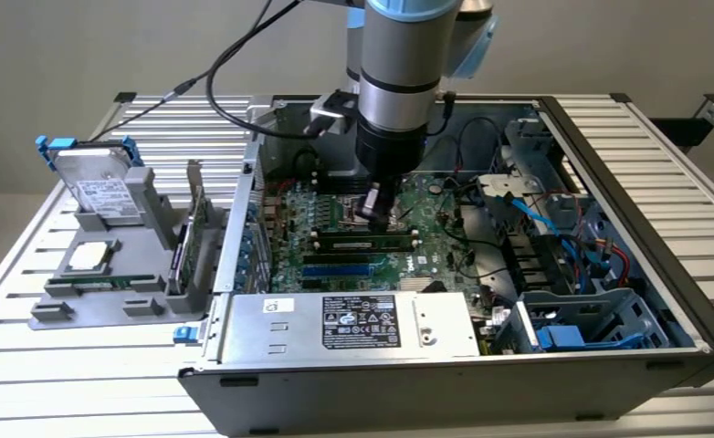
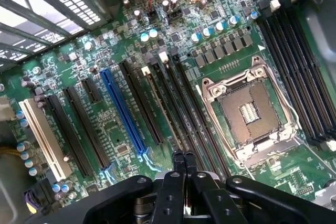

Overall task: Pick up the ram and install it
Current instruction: 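Press down the ram until it locks into place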

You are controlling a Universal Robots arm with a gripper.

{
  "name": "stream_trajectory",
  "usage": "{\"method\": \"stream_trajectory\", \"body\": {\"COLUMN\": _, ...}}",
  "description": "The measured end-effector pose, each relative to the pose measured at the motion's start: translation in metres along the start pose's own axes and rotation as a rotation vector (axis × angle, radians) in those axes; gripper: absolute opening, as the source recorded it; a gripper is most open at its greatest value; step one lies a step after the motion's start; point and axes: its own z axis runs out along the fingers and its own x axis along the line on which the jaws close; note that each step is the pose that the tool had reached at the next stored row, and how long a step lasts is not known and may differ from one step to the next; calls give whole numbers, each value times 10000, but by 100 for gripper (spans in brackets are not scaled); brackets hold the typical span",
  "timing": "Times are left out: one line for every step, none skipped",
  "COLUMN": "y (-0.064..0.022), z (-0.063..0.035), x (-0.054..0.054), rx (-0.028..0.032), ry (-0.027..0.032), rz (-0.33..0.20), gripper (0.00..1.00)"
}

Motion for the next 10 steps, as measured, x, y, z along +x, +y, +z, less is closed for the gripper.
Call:
{"method": "stream_trajectory", "body": {"y": 0, "z": 0, "x": 0, "rx": 2, "ry": -4, "rz": 147, "gripper": 10}}
{"method": "stream_trajectory", "body": {"y": 0, "z": 0, "x": 0, "rx": 3, "ry": -8, "rz": 289, "gripper": 10}}
{"method": "stream_trajectory", "body": {"y": 0, "z": 0, "x": 0, "rx": 4, "ry": -13, "rz": 433, "gripper": 10}}
{"method": "stream_trajectory", "body": {"y": 0, "z": 0, "x": 0, "rx": 8, "ry": -18, "rz": 580, "gripper": 10}}
{"method": "stream_trajectory", "body": {"y": 0, "z": 0, "x": 0, "rx": 12, "ry": -23, "rz": 728, "gripper": 10}}
{"method": "stream_trajectory", "body": {"y": 0, "z": 0, "x": 0, "rx": 17, "ry": -31, "rz": 873, "gripper": 10}}
{"method": "stream_trajectory", "body": {"y": 0, "z": 0, "x": 0, "rx": 23, "ry": -37, "rz": 1024, "gripper": 10}}
{"method": "stream_trajectory", "body": {"y": 0, "z": 0, "x": 0, "rx": 25, "ry": -42, "rz": 1174, "gripper": 10}}
{"method": "stream_trajectory", "body": {"y": 0, "z": 0, "x": 0, "rx": 28, "ry": -45, "rz": 1309, "gripper": 10}}
{"method": "stream_trajectory", "body": {"y": 0, "z": 0, "x": 0, "rx": 29, "ry": -48, "rz": 1454, "gripper": 10}}
